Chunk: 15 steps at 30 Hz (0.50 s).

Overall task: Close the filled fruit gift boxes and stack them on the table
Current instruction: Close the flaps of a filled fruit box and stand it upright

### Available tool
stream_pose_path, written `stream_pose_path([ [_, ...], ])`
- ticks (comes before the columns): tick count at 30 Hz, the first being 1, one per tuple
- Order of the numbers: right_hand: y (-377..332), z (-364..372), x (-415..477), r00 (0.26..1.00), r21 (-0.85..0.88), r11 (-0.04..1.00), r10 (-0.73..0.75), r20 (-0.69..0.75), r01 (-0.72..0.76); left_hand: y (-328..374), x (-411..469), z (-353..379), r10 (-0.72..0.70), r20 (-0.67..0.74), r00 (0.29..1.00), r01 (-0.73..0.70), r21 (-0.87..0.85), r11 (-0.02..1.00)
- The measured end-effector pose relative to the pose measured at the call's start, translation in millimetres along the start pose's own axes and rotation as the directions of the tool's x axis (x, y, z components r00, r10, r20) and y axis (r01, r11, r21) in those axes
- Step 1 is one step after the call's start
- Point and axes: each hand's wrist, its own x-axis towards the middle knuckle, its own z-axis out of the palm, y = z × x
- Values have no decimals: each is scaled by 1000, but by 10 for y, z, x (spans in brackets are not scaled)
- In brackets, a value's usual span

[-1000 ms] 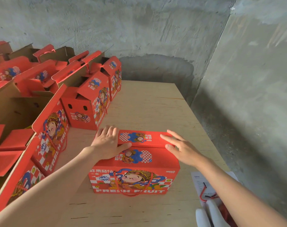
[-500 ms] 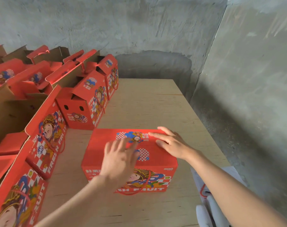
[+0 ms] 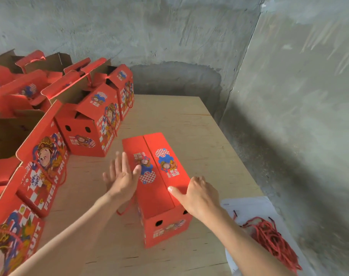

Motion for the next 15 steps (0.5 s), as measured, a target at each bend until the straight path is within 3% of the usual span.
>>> stream_pose_path([
  [1,-34,-16,-53,1000,-10,1000,2,18,-2,-20,56,-5,-76,22,997,78,-102,992],
  [3,-53,-53,-118,997,58,998,20,68,-24,-106,57,-6,-89,-19,996,84,-179,980],
  [6,58,-88,-89,957,377,915,29,290,-142,-249,-211,-36,-29,-113,993,12,-146,989],
  [7,86,-92,-57,924,533,815,8,383,-228,-302,-281,-33,-72,-49,996,66,-120,991],
  [9,117,-49,45,842,734,499,-13,539,-462,-376,-357,20,-230,166,959,259,-184,948],
  [11,93,-30,161,814,797,207,-10,581,-567,-358,-376,74,-320,415,851,479,-366,798],
  [12,42,-27,229,826,817,135,17,564,-560,-317,-358,94,-316,476,820,537,-452,712],
  [13,-11,-18,300,852,844,117,54,521,-524,-273,-316,111,-315,488,814,561,-524,641],
  [15,-138,-24,406,915,884,243,163,369,-399,-170,-224,64,-332,466,820,570,-612,549],
])
